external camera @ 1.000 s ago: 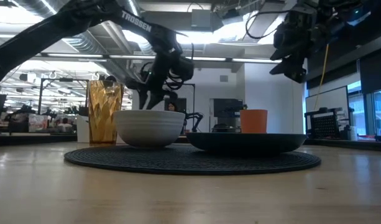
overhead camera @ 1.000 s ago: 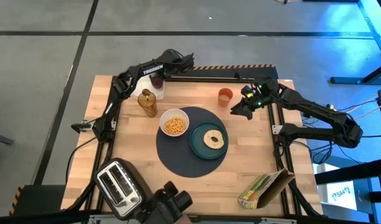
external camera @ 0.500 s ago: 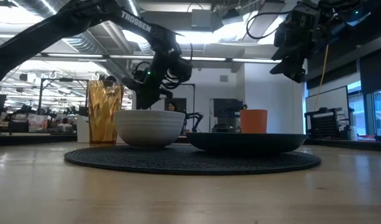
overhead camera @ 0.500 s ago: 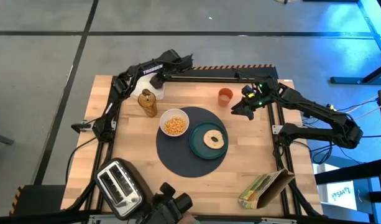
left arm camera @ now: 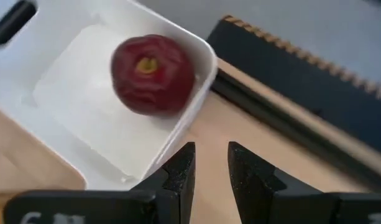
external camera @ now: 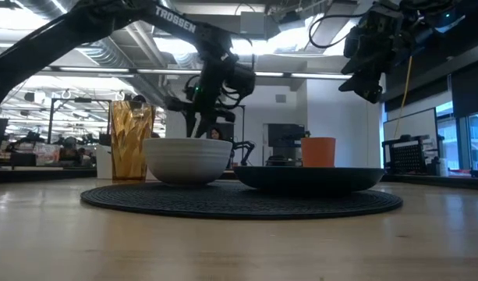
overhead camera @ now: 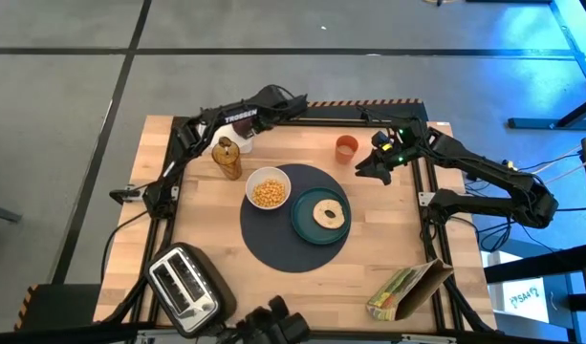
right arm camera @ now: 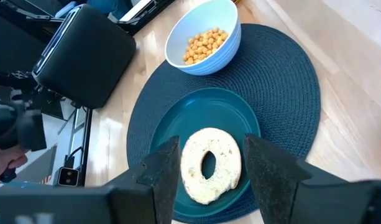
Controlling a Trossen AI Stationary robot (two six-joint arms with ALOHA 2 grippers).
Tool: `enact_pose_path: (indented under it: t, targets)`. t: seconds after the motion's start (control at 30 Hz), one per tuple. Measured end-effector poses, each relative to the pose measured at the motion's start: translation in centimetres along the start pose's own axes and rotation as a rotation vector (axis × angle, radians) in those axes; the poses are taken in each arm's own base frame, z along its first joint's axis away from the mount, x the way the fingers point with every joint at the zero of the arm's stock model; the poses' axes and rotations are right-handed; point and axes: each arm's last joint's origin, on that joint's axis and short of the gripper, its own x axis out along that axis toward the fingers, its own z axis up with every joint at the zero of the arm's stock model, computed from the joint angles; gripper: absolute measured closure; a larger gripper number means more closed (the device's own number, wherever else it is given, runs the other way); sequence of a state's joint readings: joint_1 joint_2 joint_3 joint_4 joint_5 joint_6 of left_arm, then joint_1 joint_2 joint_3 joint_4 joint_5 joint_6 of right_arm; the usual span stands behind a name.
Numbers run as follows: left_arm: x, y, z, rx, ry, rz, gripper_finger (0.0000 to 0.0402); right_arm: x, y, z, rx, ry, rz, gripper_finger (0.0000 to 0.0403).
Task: Arrange a breakfast setting
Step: Put the red apple on the green plate
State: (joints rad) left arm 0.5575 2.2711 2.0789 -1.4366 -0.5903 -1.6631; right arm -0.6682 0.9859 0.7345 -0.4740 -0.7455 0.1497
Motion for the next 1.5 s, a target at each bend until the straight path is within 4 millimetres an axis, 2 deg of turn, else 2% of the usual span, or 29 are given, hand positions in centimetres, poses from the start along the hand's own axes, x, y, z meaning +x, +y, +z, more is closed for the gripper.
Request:
enact_pose_path:
  t: [0.2, 0.37, 0.53, 0.73, 0.83, 0.93, 1.03, 1.2, 1.37, 1.5]
  targets:
    - [-1.1, 0.0, -1.8, 0.391, 0.034, -0.038, 0.0313, 0.0, 0.0, 0.0, 0.000, 0.001, 0.008, 0.0235]
    - [-3.2, 0.5, -4.9, 0.633, 0.063, -0.092, 0.0313, 0.0, 0.0, 0.0, 0.000, 0.001, 0.008, 0.0235]
    - [-5.9, 1.6, -9.1, 0.708, 0.052, -0.156, 0.0313, 0.0, 0.0, 0.0, 0.010, 0.001, 0.008, 0.0235]
    - [-9.3, 4.0, -14.1, 0.787, 0.038, -0.232, 0.0313, 0.0, 0.1, 0.0, 0.013, 0.005, 0.035, 0.0235]
    - [-10.5, 5.1, -15.9, 0.809, 0.039, -0.257, 0.0313, 0.0, 0.1, 0.0, 0.012, 0.004, 0.034, 0.0235]
    - [-11.2, 6.0, -16.8, 0.775, 0.084, -0.246, 0.0313, 0.0, 0.1, 0.1, 0.001, -0.008, 0.038, 0.0235]
    - [-11.7, 6.9, -16.7, 0.702, 0.122, -0.205, 0.0313, 0.0, 0.2, 0.4, -0.013, -0.022, 0.062, 0.0235]
    - [-13.7, 8.4, -14.4, 0.618, 0.115, -0.198, 0.0313, 0.4, 0.1, 1.4, -0.014, -0.084, 0.079, 0.0235]
    - [-16.9, 10.0, -8.9, 0.538, 0.075, -0.327, 0.0313, 2.3, 0.0, 2.6, 0.007, -0.066, 0.112, 0.0235]
    - [-18.3, 11.2, -3.9, 0.539, -0.009, -0.403, 0.0313, 4.1, 1.0, 4.5, -0.042, -0.050, 0.095, 0.0235]
